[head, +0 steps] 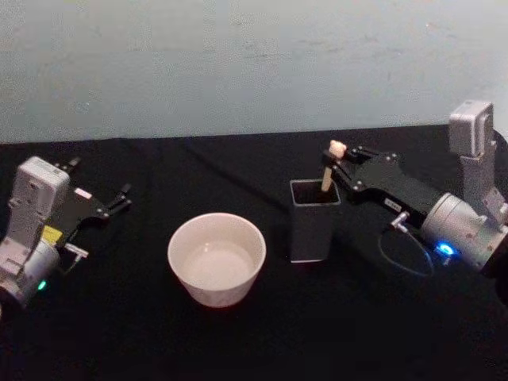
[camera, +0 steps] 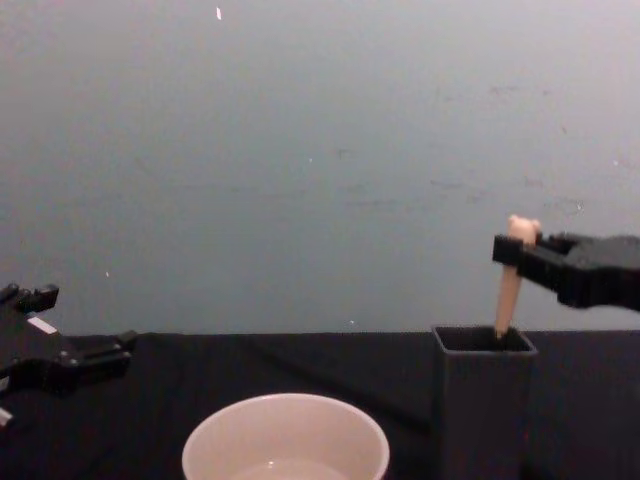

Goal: Pick up the stirring spoon with one hand, stir inside the cup, then place it back in its original position.

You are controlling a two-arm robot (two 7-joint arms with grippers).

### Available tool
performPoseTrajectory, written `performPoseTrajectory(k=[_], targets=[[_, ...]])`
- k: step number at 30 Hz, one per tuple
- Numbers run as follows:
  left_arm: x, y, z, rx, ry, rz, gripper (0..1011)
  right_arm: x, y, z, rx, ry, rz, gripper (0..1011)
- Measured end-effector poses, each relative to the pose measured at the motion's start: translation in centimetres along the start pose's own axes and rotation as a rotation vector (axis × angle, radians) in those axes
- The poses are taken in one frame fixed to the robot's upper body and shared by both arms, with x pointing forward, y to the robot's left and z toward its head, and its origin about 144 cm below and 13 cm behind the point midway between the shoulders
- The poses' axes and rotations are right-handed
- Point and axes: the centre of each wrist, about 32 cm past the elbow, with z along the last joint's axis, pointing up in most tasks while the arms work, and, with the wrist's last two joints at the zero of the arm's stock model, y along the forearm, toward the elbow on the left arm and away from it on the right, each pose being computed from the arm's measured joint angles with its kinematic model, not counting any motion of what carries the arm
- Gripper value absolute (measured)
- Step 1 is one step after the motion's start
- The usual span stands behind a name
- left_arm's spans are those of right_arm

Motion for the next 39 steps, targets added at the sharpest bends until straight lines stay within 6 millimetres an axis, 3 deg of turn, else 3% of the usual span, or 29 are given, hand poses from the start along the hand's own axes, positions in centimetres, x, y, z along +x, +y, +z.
performPoseTrajectory(k=[19, 29, 39], targets=[[0.0, 0.0, 0.0, 0.0, 0.0, 0.0, 1001, 0.0, -0.1, 4.8, 0.236, -0.057, 0.012, 213], [0.0, 0.0, 0.0, 0.0, 0.0, 0.0, 1001, -1.7, 1.9, 4.4, 0.235, -0.037, 0.101, 213], [0.0, 0.0, 0.0, 0.0, 0.0, 0.0, 1001, -4.1, 3.9, 2.6, 0.193, -0.035, 0.249, 213]])
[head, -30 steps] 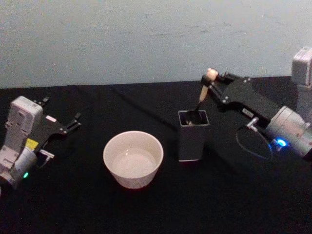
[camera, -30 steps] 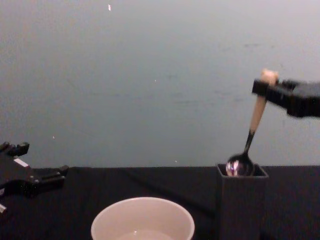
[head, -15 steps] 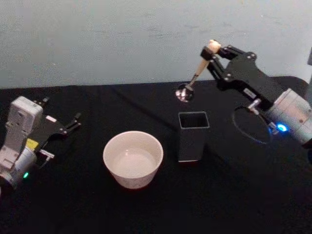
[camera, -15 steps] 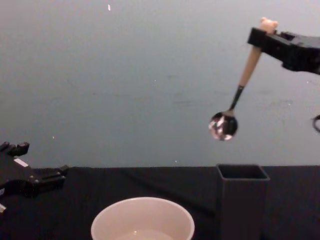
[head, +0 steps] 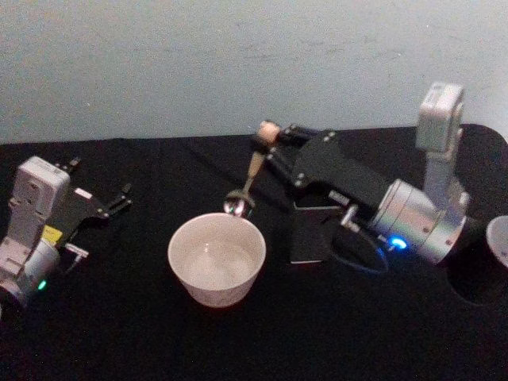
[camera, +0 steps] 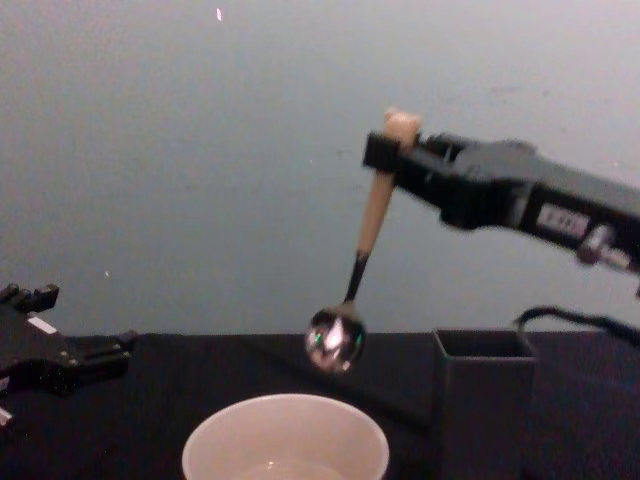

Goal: Pick up the stirring spoon with one hand, stir inside the cup, then place it back in its original position.

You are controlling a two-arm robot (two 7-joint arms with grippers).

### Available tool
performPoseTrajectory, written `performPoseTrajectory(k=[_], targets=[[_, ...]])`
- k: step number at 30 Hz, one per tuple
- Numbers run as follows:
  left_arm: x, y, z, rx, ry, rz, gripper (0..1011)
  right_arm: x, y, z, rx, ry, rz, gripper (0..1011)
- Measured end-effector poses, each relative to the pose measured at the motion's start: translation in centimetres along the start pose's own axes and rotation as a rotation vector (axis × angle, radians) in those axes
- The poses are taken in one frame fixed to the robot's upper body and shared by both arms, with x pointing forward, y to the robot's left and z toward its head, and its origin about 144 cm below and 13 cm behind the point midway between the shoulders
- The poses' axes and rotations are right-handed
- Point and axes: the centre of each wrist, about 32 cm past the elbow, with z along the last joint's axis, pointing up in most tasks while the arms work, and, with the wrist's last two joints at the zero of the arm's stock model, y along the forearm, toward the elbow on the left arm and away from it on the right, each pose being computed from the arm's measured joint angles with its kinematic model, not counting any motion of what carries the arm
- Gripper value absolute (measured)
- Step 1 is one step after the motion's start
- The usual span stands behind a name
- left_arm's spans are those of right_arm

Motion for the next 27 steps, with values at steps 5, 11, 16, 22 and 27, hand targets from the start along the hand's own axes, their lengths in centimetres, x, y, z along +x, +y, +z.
performPoseTrajectory(k=[5, 11, 16, 22, 27], targets=[[0.0, 0.0, 0.0, 0.0, 0.0, 0.0, 1001, -0.5, 0.5, -1.4, -0.024, -0.022, 0.054, 213], [0.0, 0.0, 0.0, 0.0, 0.0, 0.0, 1001, -0.9, 0.8, -3.2, -0.057, -0.066, 0.08, 213], [0.0, 0.0, 0.0, 0.0, 0.0, 0.0, 1001, -1.0, 1.2, -4.3, -0.061, -0.095, 0.097, 213], [0.0, 0.0, 0.0, 0.0, 0.0, 0.0, 1001, -1.1, 1.7, -5.7, -0.056, -0.107, 0.111, 213], [0.0, 0.0, 0.0, 0.0, 0.0, 0.0, 1001, -1.2, 2.2, -6.6, -0.06, -0.102, 0.111, 213]])
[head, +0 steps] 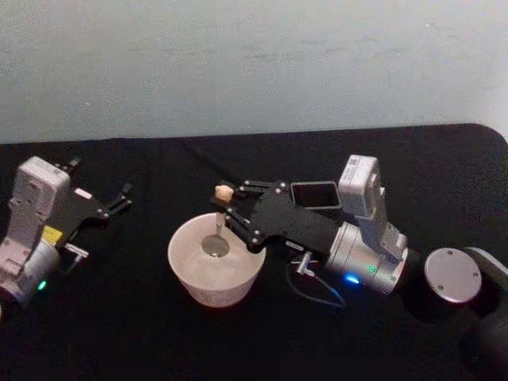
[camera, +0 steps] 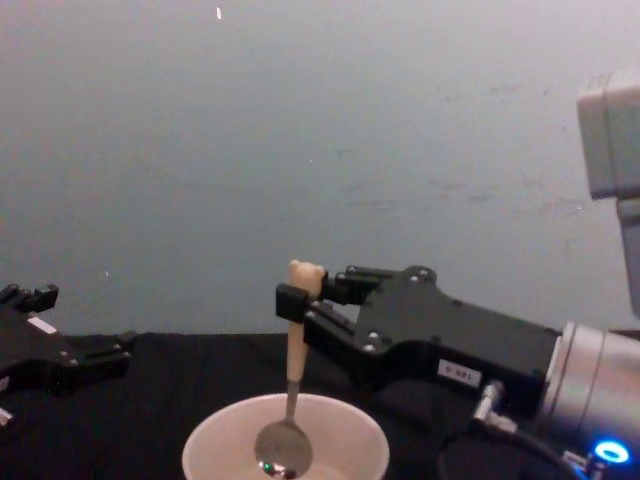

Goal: Pick up the stirring spoon with one hand, stir inside the cup, then place it back in its original position.

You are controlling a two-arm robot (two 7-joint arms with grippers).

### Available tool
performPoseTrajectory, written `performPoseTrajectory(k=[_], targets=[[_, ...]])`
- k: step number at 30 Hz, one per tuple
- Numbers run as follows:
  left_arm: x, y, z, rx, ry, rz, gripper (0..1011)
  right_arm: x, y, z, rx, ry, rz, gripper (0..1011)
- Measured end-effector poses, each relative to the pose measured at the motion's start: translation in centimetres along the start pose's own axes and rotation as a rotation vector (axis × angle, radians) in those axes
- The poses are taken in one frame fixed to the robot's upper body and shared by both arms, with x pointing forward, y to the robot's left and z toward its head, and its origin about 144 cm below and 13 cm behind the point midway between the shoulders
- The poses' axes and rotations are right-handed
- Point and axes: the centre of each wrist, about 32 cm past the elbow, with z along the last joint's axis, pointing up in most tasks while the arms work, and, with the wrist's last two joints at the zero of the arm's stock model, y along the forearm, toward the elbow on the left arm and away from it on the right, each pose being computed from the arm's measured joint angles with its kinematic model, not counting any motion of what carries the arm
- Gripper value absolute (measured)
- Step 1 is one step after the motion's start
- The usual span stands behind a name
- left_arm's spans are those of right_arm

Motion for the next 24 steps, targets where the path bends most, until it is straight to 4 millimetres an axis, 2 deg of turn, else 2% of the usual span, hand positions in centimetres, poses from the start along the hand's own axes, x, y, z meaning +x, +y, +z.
performPoseTrajectory(k=[15, 24], targets=[[0.0, 0.0, 0.0, 0.0, 0.0, 0.0, 1001, -0.3, 0.5, -1.4, -0.03, 0.003, -0.023, 213], [0.0, 0.0, 0.0, 0.0, 0.0, 0.0, 1001, 0.3, -0.5, -1.2, -0.039, -0.01, -0.046, 213]])
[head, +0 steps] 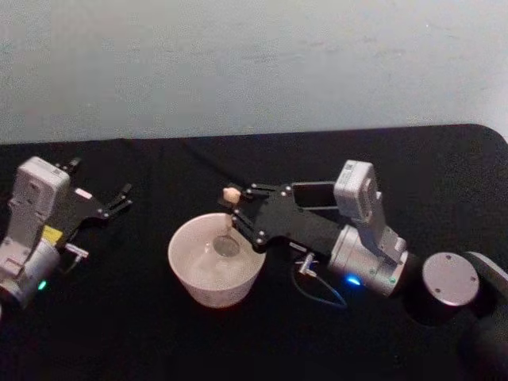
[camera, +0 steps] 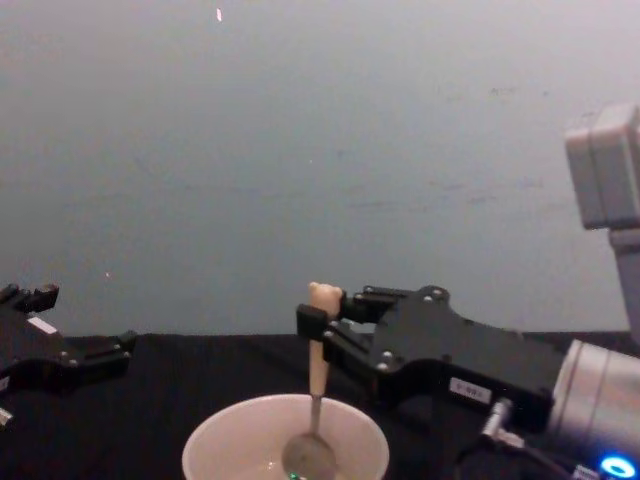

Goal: Pick up the stirring spoon with one hand, stir inside the cup, then place it back in its original position.

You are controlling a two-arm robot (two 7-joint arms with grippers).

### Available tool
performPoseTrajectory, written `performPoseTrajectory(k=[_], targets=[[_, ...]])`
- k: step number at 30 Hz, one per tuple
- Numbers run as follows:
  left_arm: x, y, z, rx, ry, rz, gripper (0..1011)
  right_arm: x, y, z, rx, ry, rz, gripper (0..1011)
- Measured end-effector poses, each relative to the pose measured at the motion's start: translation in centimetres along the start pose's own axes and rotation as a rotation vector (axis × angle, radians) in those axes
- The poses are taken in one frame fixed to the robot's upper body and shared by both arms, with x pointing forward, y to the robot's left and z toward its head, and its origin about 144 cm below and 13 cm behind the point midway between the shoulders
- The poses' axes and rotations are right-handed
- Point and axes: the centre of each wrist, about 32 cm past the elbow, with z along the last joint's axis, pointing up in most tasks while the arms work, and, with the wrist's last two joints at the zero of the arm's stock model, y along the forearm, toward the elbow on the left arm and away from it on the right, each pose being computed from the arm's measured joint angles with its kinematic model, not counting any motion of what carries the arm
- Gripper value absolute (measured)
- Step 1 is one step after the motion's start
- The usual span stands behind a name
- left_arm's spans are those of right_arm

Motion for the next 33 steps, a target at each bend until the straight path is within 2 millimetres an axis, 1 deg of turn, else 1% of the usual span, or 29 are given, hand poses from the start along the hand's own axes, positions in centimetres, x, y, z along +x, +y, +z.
performPoseTrajectory(k=[6, 10, 16, 20, 23, 28, 33], targets=[[0.0, 0.0, 0.0, 0.0, 0.0, 0.0, 1001, -0.2, -1.1, 0.3, -0.002, 0.013, 0.007, 213], [0.0, 0.0, 0.0, 0.0, 0.0, 0.0, 1001, -1.0, -2.0, 0.6, -0.003, 0.03, 0.039, 213], [0.0, 0.0, 0.0, 0.0, 0.0, 0.0, 1001, -2.1, -2.1, 0.8, 0.008, 0.047, 0.087, 213], [0.0, 0.0, 0.0, 0.0, 0.0, 0.0, 1001, -2.7, -1.7, 0.8, 0.015, 0.055, 0.109, 213], [0.0, 0.0, 0.0, 0.0, 0.0, 0.0, 1001, -3.0, -0.8, 0.7, 0.019, 0.056, 0.117, 213], [0.0, 0.0, 0.0, 0.0, 0.0, 0.0, 1001, -2.9, 0.5, 0.4, 0.018, 0.045, 0.094, 213], [0.0, 0.0, 0.0, 0.0, 0.0, 0.0, 1001, -2.2, 1.4, 0.1, 0.009, 0.031, 0.044, 213]])
